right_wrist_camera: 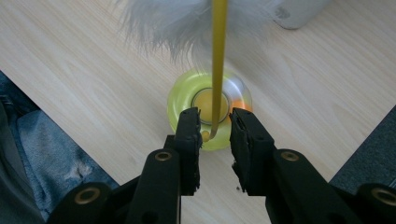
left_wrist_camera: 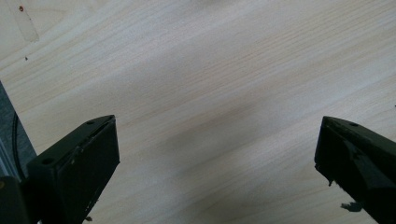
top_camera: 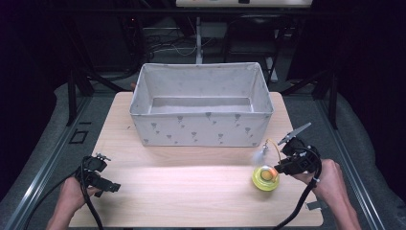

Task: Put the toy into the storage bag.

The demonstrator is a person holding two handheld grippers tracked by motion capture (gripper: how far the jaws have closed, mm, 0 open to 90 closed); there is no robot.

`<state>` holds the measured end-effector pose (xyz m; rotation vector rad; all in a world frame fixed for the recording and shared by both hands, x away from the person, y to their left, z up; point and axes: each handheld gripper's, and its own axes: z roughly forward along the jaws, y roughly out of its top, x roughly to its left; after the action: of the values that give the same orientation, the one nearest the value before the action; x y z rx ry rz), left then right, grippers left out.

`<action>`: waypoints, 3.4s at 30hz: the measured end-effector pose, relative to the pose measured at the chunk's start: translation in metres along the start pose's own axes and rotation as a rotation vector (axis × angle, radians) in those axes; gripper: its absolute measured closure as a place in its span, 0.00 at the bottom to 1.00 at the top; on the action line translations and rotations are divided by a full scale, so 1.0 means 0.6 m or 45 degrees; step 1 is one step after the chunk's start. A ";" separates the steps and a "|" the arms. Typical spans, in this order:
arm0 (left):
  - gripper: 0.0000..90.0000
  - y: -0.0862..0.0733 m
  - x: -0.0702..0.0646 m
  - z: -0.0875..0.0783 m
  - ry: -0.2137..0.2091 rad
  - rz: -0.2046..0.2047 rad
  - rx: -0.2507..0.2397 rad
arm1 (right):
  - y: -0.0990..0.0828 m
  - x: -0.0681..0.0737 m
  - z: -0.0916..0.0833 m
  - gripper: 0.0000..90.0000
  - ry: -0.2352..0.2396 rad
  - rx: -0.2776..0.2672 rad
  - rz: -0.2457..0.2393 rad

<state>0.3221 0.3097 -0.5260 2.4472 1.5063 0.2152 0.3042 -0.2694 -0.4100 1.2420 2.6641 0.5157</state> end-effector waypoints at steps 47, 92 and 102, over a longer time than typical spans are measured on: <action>0.00 -0.001 0.001 0.002 0.010 -0.009 0.008 | 0.074 -0.005 -0.022 0.98 -0.029 -0.045 -0.087; 0.00 -0.001 0.000 0.006 0.000 0.014 0.038 | 0.157 -0.028 -0.046 0.98 0.052 0.005 -0.121; 0.00 -0.001 0.000 0.006 -0.001 0.018 0.039 | 0.172 -0.027 -0.071 0.98 0.066 -0.006 -0.130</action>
<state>0.3226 0.3094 -0.5298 2.4819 1.5036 0.1953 0.3759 -0.2306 -0.3322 1.0985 2.7503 0.5454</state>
